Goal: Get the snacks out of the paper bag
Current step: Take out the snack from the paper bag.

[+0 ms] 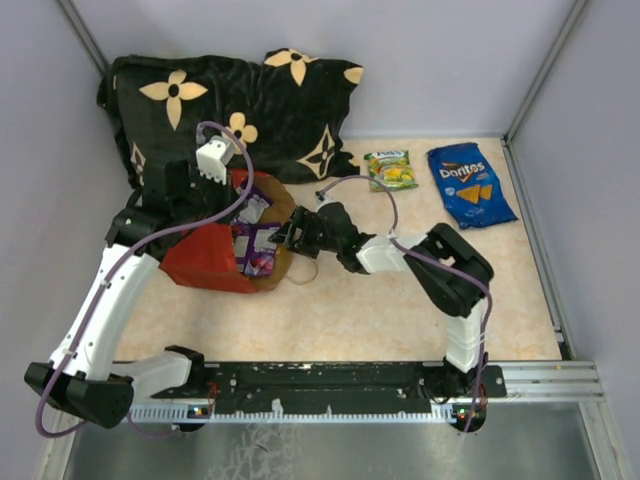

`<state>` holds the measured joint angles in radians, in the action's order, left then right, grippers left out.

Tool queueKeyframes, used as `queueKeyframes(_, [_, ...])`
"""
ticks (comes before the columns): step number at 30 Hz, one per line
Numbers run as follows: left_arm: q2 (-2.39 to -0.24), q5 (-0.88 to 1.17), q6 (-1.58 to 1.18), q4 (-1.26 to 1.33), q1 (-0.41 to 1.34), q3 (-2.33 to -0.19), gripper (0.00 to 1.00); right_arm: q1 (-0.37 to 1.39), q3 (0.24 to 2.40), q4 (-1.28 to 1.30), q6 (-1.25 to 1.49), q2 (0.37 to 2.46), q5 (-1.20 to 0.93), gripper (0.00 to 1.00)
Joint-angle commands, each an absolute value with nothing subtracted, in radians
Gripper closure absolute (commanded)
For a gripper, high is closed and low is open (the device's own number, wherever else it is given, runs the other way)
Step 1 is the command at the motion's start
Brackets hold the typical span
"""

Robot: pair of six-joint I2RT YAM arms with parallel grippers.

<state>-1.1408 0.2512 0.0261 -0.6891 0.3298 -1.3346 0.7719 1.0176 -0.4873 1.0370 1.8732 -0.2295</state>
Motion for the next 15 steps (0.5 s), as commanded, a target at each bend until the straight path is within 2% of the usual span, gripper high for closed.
queueKeyframes(1, [-1.114,0.277,0.055,-0.709,0.334,-1.309,1.00,0.791,1.137,-0.551,1.112,1.988,-0.182,0.26])
queueKeyframes(13, [-1.065,0.214,0.017,-0.622,0.334,-1.225,1.00,0.871,1.241,-0.473,1.128,2.099,-0.127,0.33])
queueKeyframes(14, [-1.060,0.212,0.014,-0.611,0.334,-1.214,1.00,0.880,1.255,-0.465,1.126,2.107,-0.128,0.36])
queueKeyframes(15, [-1.057,0.210,0.012,-0.598,0.334,-1.203,1.00,0.886,1.265,-0.459,1.122,2.111,-0.128,0.44])
